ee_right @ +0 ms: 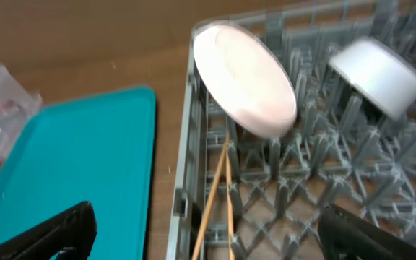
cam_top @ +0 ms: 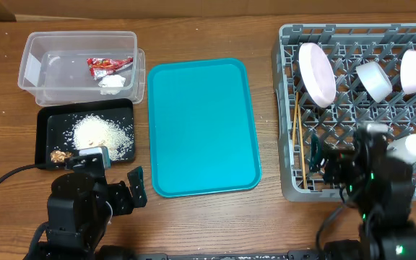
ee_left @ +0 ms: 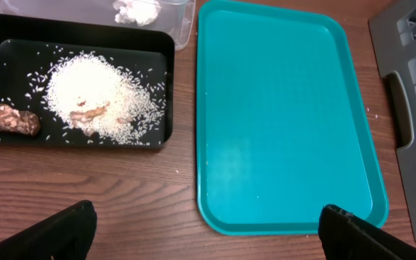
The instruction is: Sort waste into correct bins and load items into the dishwasher
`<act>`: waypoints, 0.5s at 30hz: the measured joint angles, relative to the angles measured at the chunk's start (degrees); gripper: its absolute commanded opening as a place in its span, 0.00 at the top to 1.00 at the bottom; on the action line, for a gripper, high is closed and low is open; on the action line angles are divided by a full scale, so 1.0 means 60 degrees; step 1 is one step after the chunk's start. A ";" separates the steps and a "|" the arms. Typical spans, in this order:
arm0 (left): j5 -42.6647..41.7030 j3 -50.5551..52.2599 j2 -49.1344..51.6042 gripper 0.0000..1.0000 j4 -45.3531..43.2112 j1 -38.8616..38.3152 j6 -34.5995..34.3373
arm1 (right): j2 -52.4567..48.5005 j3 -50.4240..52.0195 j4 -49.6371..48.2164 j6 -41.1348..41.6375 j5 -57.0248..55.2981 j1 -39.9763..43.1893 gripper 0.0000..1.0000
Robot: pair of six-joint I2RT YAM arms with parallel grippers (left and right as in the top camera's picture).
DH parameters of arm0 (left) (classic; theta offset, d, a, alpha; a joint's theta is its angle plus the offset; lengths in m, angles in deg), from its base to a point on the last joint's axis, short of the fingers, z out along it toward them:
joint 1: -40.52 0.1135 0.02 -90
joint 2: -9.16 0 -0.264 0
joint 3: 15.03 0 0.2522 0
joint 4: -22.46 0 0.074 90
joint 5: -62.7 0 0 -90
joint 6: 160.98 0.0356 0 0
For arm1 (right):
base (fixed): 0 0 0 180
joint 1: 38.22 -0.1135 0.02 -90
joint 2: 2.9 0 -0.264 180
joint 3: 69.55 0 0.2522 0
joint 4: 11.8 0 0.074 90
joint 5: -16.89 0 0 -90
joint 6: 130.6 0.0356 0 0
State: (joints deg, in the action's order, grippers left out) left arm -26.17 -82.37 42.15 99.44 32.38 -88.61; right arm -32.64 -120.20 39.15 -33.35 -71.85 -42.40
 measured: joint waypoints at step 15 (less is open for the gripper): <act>0.0000 0.0015 0.0000 0.00 0.0000 0.0000 0.0000 | 0.4357 0.3530 -0.2765 -0.0004 0.0076 -0.0382 0.00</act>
State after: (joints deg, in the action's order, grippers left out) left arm -26.17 -82.28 42.15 99.44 32.38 -88.61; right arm -6.49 -99.02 22.56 -33.37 -71.40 -44.70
